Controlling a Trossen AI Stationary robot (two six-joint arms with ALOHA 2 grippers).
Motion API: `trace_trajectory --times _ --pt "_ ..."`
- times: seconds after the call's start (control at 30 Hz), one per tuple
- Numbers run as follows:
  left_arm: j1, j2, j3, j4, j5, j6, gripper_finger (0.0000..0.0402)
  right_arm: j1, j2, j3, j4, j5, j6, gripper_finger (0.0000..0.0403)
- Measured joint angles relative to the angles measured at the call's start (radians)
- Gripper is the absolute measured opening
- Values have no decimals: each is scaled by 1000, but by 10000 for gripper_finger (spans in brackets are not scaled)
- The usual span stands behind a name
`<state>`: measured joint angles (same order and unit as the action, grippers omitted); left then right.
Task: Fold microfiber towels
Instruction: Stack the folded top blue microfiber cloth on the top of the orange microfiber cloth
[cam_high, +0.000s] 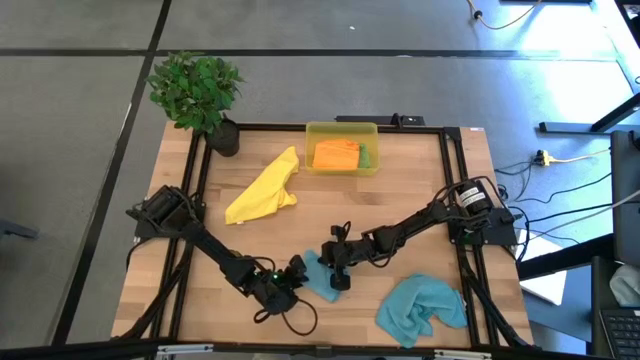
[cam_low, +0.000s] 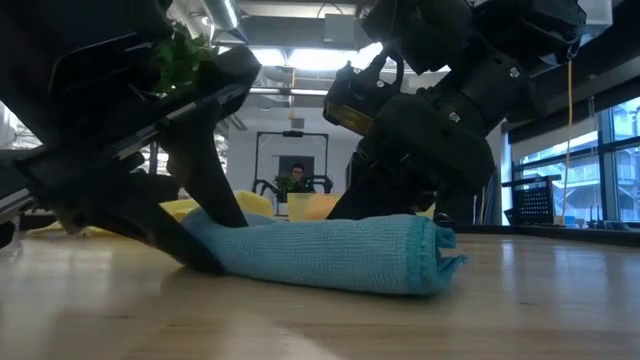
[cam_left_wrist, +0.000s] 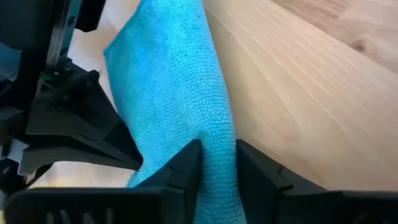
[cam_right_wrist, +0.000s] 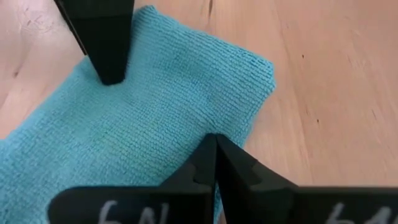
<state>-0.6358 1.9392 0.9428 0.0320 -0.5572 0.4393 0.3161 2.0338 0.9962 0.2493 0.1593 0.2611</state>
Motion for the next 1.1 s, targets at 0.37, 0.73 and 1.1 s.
trace_trajectory --times 0.37,0.73,1.1 --pt "5 1 0 -11 -64 -8 187 0 0 0 0 1 0 16" --pt "31 4 -3 -22 -164 69 190 -8 0 0 2 -12 4 16" --pt "-8 5 -4 9 -185 81 94 -8 0 0 2 -13 4 16"
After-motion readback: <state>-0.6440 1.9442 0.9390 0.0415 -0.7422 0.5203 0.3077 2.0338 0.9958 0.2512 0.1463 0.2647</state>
